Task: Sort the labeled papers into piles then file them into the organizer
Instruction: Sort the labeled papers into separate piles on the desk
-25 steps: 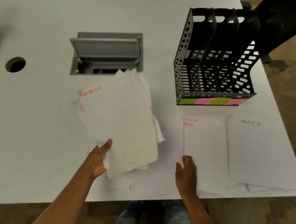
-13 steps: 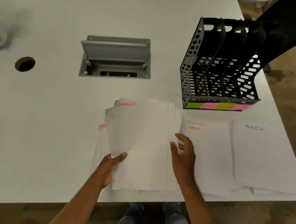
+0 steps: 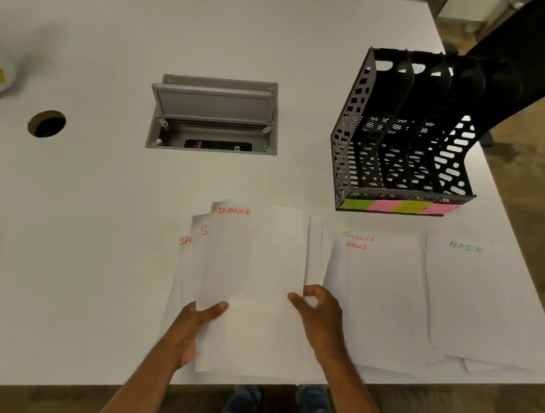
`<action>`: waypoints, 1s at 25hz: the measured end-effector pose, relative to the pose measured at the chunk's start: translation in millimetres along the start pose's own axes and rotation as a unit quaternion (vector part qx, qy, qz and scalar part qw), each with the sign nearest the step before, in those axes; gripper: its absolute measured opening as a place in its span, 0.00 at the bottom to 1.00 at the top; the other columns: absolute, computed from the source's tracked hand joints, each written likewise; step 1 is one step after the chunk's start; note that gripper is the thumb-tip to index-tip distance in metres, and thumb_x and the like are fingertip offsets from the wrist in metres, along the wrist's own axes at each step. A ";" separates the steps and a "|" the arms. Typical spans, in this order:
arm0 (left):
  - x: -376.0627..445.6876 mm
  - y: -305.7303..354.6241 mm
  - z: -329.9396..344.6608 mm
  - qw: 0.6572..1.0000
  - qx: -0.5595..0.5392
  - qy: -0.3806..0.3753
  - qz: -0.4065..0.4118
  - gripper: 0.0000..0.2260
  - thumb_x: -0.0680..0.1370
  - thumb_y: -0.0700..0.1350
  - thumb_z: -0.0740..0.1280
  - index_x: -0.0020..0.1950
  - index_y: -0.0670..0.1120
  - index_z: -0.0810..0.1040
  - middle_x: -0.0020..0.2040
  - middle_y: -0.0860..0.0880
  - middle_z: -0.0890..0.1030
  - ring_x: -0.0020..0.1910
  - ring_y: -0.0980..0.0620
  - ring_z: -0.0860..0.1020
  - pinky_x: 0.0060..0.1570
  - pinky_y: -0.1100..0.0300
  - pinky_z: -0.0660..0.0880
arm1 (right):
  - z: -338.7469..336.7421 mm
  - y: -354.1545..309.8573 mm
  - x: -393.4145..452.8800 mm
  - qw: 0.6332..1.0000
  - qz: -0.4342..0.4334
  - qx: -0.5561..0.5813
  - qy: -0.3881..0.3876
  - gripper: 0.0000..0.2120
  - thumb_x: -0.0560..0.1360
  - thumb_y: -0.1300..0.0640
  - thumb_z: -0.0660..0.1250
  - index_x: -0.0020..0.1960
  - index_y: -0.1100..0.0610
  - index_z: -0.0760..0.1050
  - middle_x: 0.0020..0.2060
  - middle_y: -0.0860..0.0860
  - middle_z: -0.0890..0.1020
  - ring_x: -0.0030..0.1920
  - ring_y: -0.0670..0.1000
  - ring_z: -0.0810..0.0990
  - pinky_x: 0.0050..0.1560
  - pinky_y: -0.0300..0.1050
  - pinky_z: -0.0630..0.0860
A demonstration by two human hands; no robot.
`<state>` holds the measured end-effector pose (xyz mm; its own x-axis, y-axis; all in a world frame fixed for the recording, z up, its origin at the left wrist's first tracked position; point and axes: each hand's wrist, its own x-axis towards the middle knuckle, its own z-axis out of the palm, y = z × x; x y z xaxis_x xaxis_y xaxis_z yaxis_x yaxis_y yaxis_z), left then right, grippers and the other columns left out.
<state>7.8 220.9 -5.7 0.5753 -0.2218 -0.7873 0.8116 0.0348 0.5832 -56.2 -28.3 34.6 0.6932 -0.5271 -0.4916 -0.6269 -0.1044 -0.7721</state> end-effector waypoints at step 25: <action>31.3 -11.9 38.4 1.000 0.007 0.017 0.002 0.28 0.64 0.51 0.80 0.62 0.47 0.79 0.54 0.44 0.87 0.56 0.41 0.83 0.57 0.46 0.78 | -112.6 53.7 38.1 0.960 -0.134 -0.127 0.209 0.13 0.78 0.53 0.68 0.62 0.49 0.74 0.60 0.48 0.75 0.57 0.49 0.77 0.52 0.48 0.81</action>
<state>12.2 176.1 -29.6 0.5819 -0.1881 -0.7912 0.8079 0.0217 0.5890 -103.5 -149.0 19.8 0.6718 -0.7394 -0.0447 -0.5499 -0.4574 -0.6989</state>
